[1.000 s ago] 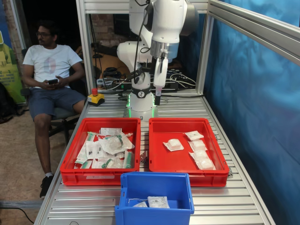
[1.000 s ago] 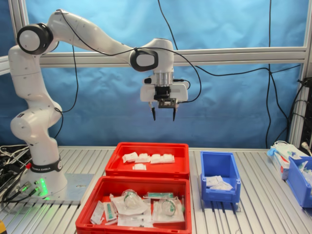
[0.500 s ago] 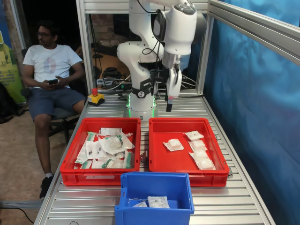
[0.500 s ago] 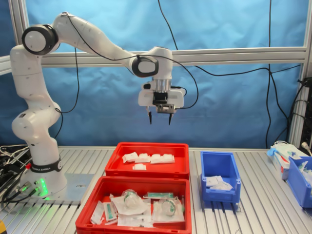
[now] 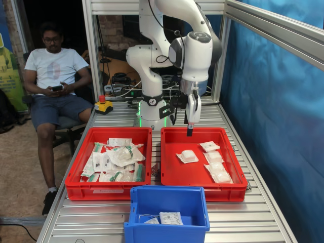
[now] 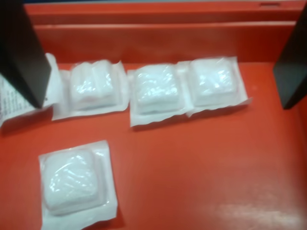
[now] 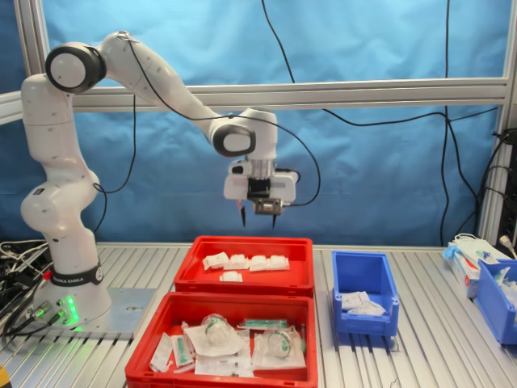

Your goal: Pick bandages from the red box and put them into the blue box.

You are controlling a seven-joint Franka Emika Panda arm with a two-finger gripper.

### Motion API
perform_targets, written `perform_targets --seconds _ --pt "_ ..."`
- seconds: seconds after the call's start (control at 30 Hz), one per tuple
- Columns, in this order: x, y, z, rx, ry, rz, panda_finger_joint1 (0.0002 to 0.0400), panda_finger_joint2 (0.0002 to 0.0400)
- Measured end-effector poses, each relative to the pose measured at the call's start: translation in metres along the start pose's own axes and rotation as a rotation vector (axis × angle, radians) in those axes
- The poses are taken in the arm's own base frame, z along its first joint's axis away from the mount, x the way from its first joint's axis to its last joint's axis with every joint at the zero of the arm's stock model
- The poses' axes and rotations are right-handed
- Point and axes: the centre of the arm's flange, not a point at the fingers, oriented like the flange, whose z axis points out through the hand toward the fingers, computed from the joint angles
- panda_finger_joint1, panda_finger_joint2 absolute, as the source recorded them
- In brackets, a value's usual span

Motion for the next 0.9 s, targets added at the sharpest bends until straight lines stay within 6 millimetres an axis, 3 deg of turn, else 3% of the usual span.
perform_targets --seconds 0.23,0.9 --pt "0.017 0.014 0.039 -0.014 0.002 -0.002 0.0400 0.0400" --pt "0.044 0.056 0.093 -0.017 -0.019 -0.047 0.0400 0.0400"
